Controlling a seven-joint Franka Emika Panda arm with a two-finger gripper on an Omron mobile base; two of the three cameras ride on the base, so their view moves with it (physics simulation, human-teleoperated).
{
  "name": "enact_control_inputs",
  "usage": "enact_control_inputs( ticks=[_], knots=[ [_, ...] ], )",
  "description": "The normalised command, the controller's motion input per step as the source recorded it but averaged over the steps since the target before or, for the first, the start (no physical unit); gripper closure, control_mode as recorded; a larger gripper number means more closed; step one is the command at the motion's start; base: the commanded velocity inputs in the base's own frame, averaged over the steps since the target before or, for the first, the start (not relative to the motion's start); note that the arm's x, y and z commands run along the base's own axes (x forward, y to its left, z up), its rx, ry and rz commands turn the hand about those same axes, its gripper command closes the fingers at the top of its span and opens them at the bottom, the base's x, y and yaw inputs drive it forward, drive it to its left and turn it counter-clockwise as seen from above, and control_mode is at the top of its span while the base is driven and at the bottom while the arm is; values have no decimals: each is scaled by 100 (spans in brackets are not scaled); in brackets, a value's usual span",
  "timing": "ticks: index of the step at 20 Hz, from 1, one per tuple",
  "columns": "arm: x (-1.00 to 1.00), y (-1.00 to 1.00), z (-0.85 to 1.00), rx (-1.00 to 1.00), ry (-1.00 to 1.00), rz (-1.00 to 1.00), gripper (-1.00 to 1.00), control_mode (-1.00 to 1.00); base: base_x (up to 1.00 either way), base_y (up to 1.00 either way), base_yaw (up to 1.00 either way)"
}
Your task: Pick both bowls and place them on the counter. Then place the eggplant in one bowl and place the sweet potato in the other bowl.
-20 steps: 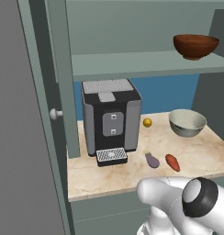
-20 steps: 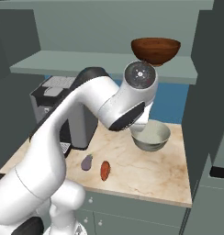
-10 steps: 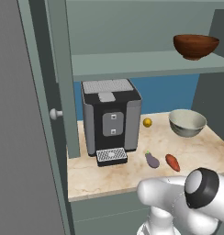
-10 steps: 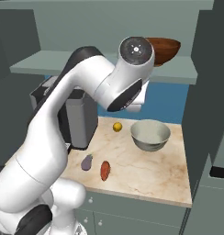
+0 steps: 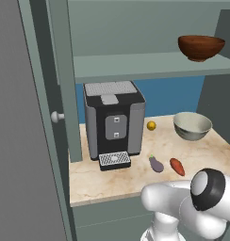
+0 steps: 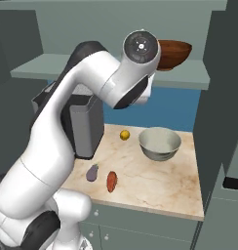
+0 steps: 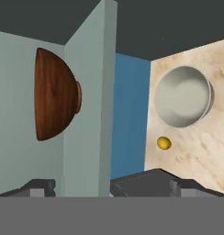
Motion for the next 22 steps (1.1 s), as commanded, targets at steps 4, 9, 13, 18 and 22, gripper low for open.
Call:
enact_control_inputs(
  ticks=[4, 9, 13, 18, 22],
  knots=[
    [49, 12, 6, 0, -4, 0, -100, -100, 0, 0, 0],
    [59, 1, 16, 0, 2, 0, -100, -100, 0, 0, 0],
    [47, -3, 28, 0, 9, 1, -100, -100, 0, 0, 0],
    [34, -13, 18, 0, 5, 1, -100, -100, 0, 0, 0],
    [25, -22, 6, 0, 4, 3, -100, -100, 0, 0, 0]
  ],
)
